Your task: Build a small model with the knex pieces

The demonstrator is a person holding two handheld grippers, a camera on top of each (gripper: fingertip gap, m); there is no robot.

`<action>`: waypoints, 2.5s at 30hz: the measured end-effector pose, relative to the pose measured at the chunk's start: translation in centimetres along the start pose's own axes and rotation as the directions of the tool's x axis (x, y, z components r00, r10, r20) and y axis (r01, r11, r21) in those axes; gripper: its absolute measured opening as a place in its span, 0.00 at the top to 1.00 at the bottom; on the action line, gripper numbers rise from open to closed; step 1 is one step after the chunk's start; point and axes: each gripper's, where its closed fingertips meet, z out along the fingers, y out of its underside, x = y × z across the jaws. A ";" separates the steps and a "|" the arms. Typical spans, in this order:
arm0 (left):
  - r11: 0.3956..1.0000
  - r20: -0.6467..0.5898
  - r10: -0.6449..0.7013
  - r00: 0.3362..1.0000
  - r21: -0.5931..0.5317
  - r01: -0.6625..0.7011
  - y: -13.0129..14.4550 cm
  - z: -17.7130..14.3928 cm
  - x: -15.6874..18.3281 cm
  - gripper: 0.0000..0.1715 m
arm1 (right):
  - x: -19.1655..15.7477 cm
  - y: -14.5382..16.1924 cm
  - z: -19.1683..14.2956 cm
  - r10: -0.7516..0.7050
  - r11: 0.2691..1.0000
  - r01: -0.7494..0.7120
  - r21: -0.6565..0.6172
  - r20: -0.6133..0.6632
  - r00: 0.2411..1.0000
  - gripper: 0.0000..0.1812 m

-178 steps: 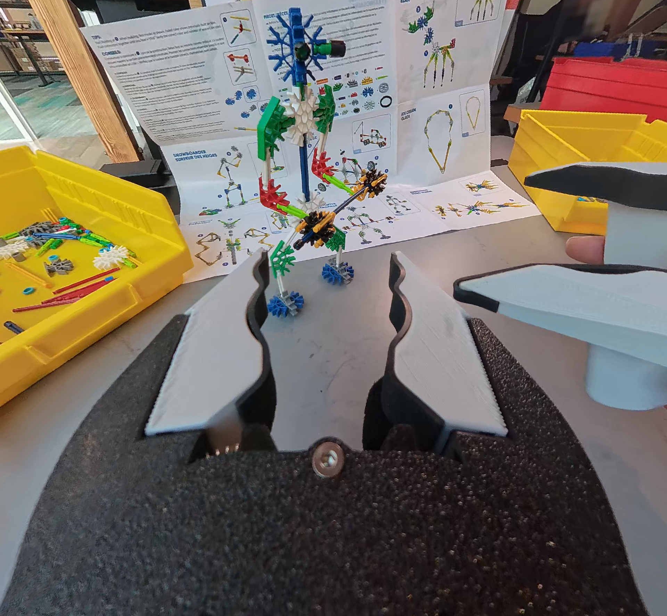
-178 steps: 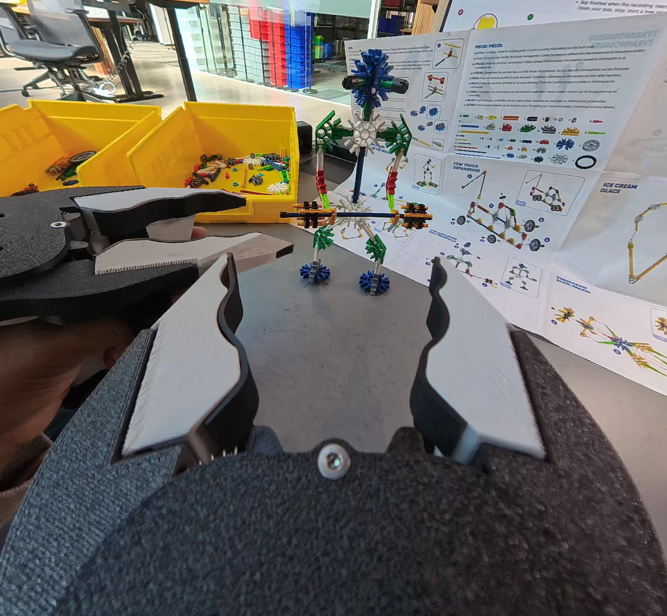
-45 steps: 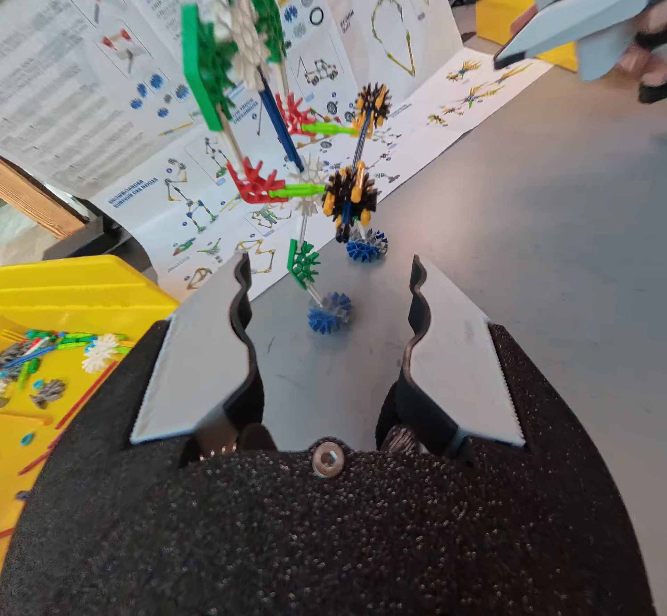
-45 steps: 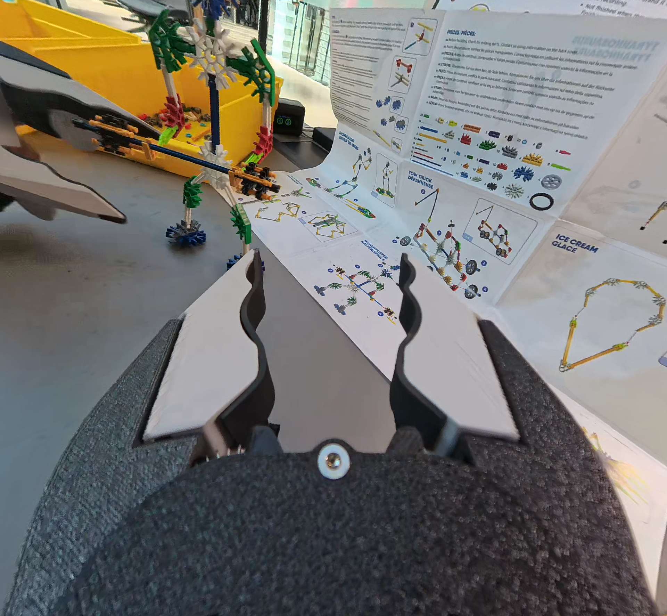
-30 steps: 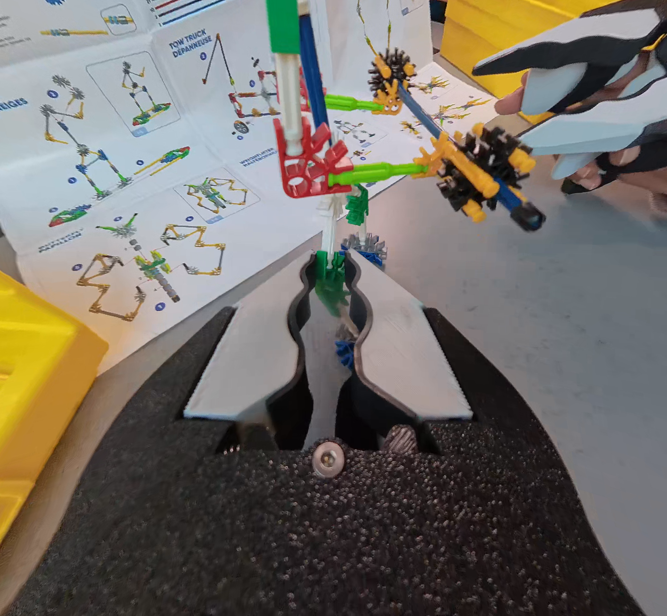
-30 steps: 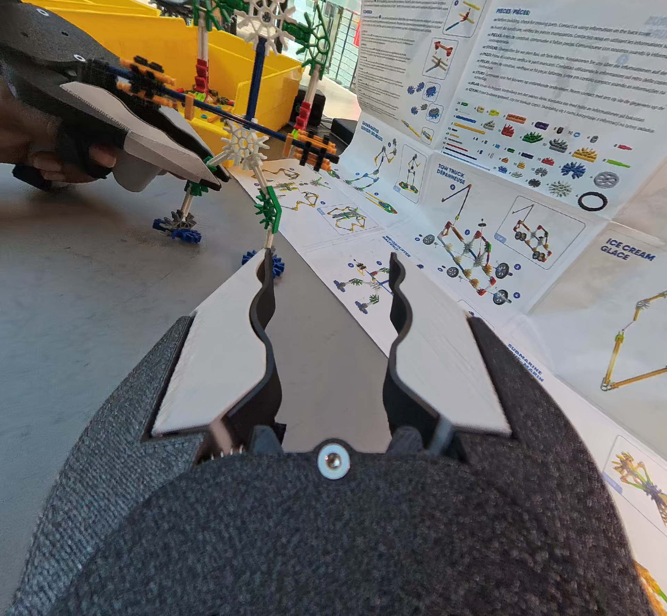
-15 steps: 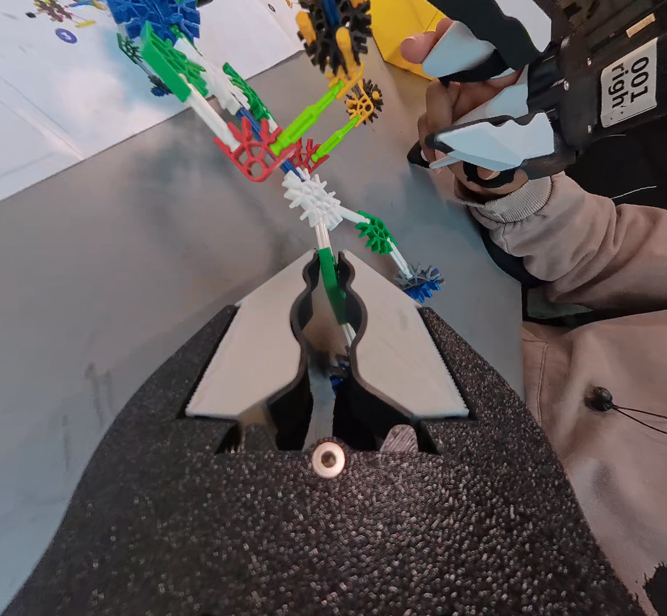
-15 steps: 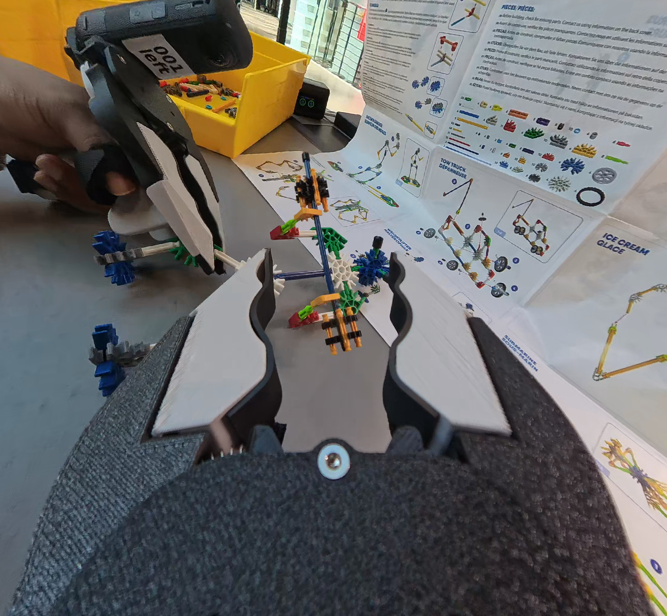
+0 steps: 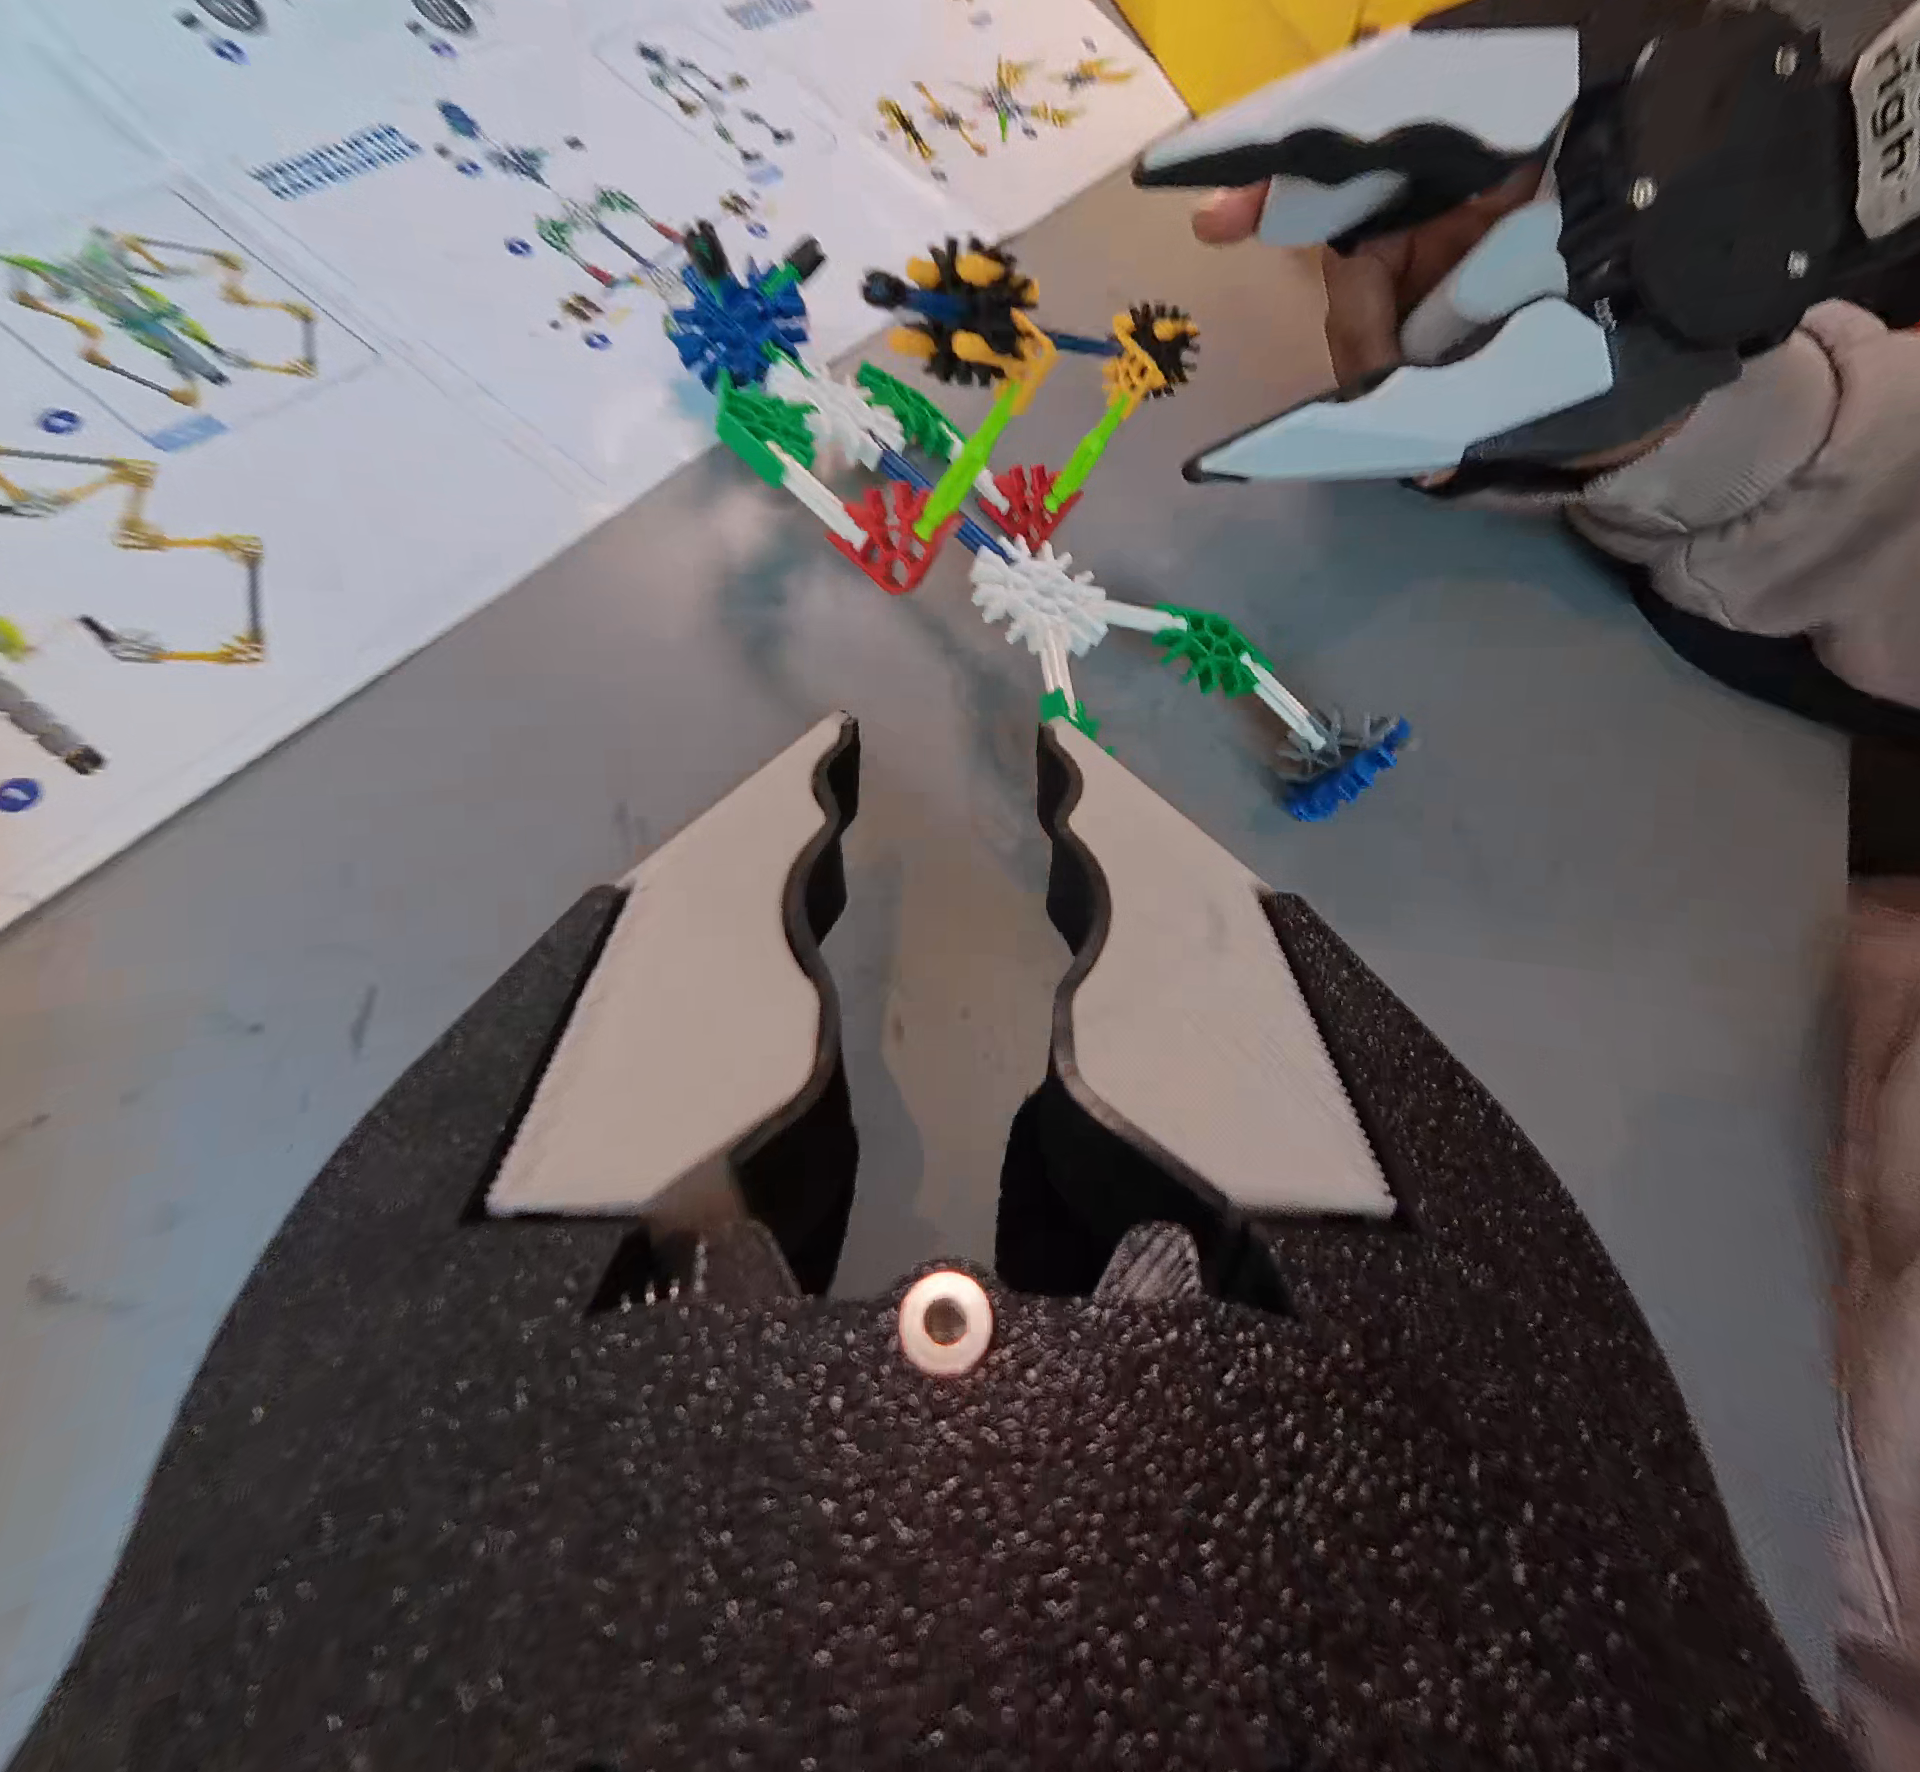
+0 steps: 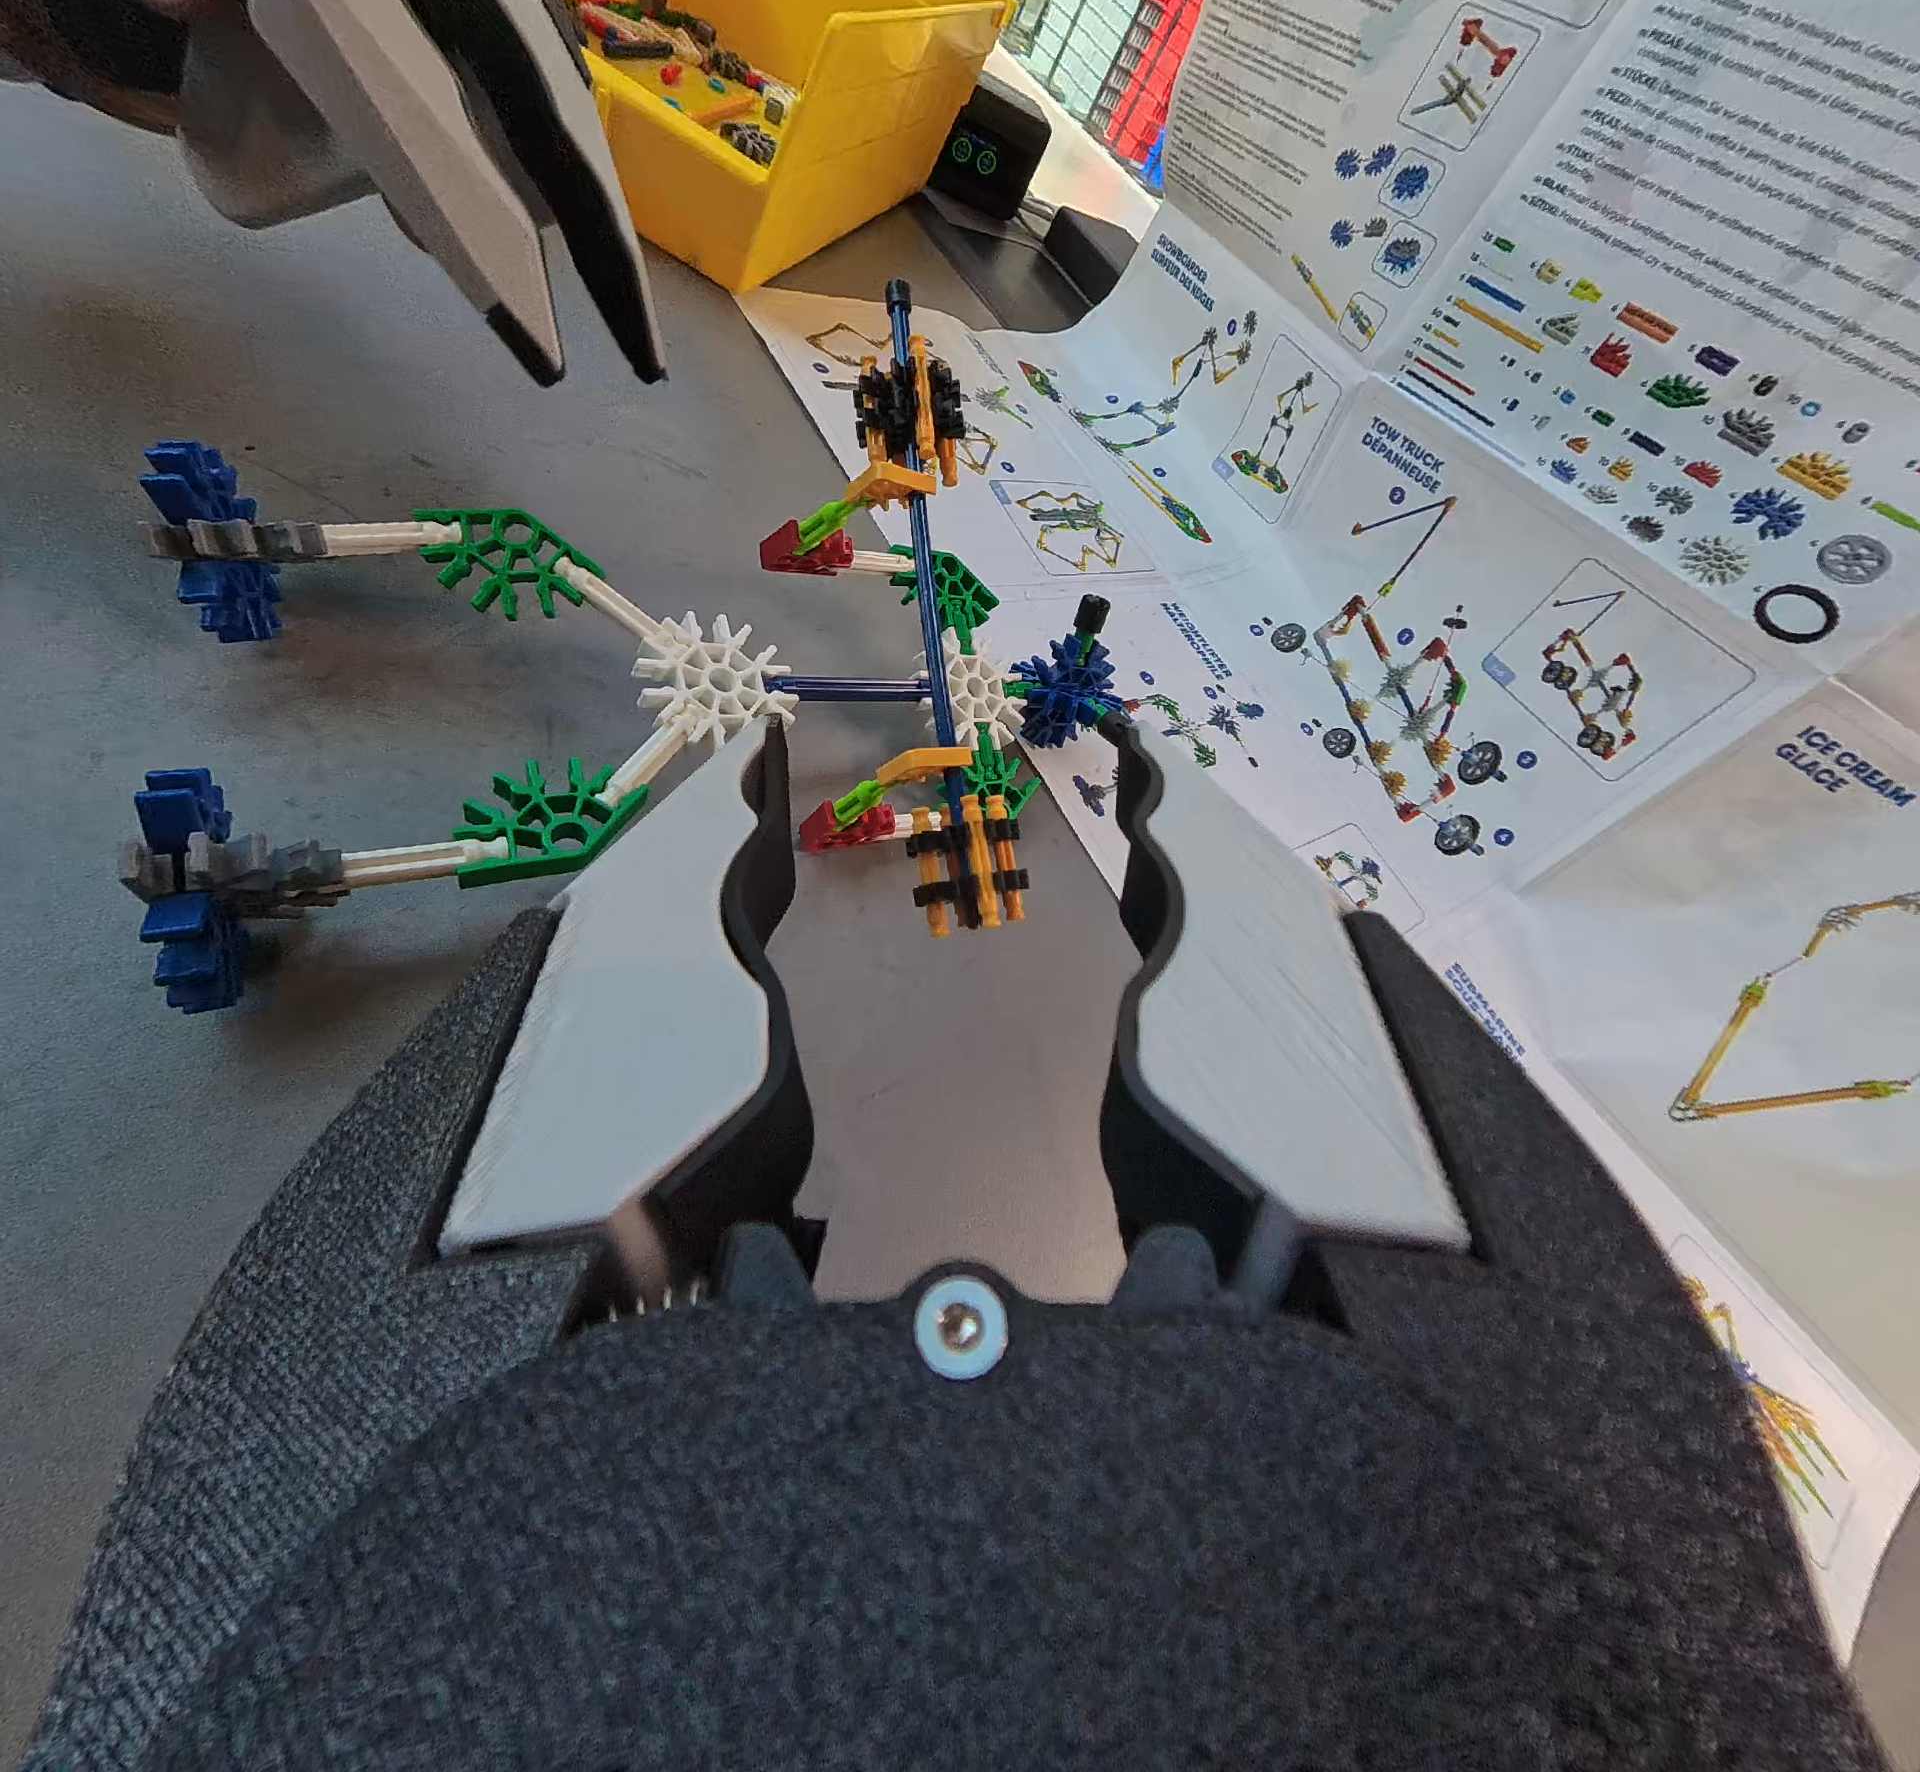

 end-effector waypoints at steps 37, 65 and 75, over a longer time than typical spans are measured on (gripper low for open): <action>0.992 -0.079 -0.075 0.994 0.096 0.082 -0.7 3.3 1.9 0.71 | -1.4 -0.1 1.6 0.020 0.999 -0.014 -0.038 0.182 0.983 0.99; 0.950 -0.188 0.292 0.938 0.170 -0.261 -1.1 4.4 8.8 0.97 | -5.9 -3.2 -3.0 0.151 0.983 -0.180 0.020 0.463 0.873 0.93; 0.960 -0.266 0.253 0.930 0.189 -0.207 -1.3 4.0 10.2 0.93 | -5.9 -3.1 -3.5 0.277 0.953 -0.301 -0.042 0.526 0.804 0.99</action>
